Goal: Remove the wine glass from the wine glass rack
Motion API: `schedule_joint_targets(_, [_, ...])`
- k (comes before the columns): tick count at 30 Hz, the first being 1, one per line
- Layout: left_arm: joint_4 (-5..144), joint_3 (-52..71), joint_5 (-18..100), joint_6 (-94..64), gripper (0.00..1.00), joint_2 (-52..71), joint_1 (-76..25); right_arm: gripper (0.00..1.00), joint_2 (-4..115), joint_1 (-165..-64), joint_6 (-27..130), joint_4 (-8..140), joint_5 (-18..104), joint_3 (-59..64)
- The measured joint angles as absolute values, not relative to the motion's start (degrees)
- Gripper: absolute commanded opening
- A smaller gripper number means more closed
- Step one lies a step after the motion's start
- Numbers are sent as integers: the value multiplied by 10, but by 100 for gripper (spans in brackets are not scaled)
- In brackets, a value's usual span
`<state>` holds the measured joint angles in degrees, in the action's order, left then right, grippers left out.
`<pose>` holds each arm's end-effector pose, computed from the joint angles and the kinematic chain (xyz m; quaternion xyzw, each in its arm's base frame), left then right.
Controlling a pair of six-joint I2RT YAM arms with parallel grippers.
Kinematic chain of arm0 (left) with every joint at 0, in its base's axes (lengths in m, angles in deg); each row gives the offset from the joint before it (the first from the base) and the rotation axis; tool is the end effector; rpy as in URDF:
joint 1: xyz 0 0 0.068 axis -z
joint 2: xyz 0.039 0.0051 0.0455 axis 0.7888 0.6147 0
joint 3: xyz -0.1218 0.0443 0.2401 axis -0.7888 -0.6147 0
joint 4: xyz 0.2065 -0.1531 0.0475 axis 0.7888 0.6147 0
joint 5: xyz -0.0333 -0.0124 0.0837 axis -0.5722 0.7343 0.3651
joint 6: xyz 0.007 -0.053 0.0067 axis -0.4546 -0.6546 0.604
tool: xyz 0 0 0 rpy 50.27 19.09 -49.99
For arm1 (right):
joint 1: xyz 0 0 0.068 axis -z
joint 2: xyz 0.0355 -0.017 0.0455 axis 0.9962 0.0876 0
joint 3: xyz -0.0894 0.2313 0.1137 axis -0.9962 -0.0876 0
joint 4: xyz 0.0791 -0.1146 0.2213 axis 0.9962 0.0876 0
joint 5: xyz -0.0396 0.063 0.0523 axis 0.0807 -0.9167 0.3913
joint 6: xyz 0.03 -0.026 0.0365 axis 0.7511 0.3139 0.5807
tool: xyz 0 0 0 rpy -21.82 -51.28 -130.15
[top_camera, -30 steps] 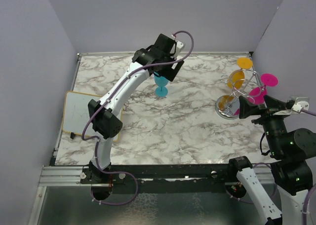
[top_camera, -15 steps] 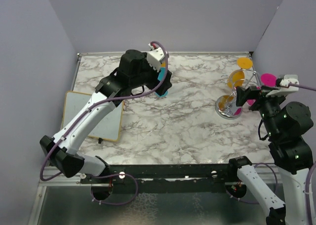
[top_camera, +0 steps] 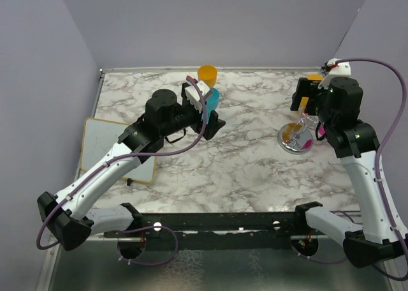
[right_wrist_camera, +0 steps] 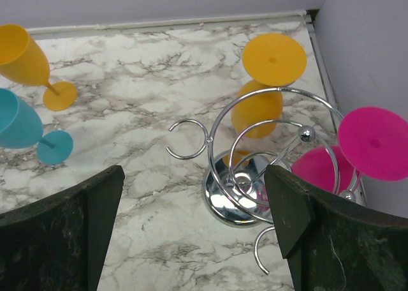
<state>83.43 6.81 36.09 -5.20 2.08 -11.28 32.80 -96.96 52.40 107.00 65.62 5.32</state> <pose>0.1980 -0.1819 0.4061 0.3228 0.6937 -0.3171 0.5604 0.1895 0.0309 0.4389 0.0418 0.8216 -0.0089 0.5684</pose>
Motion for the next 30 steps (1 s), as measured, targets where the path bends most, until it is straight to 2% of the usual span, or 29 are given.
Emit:
schedule_joint_targets(6, [820,64,363,-52,99,13,-99,92,331,-970,543,1069,687,12])
schedule_joint_targets(14, [817,59,372,-50,99,13,-95,97,354,-965,548,1064,745,15])
schedule_joint_targets(20, [814,59,371,-51,99,14,-90,98,390,-928,540,1055,777,94])
schedule_joint_targets(30, [813,59,371,-53,99,18,-73,100,488,-796,549,1058,766,191])
